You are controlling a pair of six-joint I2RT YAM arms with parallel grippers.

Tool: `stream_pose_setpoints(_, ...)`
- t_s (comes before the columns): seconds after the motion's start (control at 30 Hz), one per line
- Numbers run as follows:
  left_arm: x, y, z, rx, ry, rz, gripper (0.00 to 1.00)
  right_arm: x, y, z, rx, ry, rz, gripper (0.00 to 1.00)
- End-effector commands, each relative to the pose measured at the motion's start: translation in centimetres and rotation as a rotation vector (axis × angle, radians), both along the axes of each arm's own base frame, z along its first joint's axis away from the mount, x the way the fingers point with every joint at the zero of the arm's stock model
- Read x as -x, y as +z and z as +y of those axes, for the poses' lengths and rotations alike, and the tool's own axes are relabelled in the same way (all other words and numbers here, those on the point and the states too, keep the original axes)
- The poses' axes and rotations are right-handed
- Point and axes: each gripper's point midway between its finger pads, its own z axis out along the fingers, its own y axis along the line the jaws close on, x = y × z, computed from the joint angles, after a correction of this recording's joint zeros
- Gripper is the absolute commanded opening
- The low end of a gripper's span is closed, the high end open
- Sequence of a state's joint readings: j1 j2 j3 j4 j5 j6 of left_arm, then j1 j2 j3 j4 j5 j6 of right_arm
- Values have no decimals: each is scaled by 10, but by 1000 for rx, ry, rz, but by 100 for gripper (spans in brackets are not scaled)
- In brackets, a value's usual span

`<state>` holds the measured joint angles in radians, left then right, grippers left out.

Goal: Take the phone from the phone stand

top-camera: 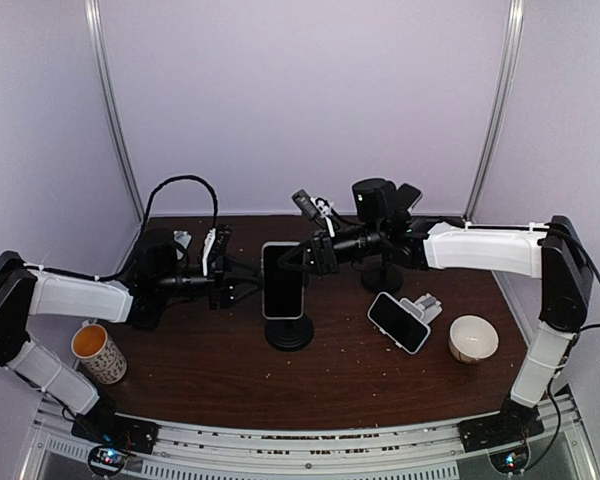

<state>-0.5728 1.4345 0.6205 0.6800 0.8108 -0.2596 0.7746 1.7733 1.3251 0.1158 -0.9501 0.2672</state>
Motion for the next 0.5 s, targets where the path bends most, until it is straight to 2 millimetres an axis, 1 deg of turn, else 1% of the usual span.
stream_pose_setpoints(0.0,4,34,-5,124,-64,-43,44,4,-2,5,-8,32,2,25)
stream_pose_setpoints(0.13,1,29,-6,120,-63,-19,32,4,-3,6,-11,34,5,25)
stream_pose_setpoints(0.27,2,26,-6,121,-64,-8,23,3,0,7,-23,33,3,24)
stream_pose_setpoints(0.37,4,25,-4,120,-61,-5,20,3,-1,7,-23,37,5,20)
stream_pose_setpoints(0.47,6,23,-1,115,-47,-1,19,4,-6,6,0,35,1,14)
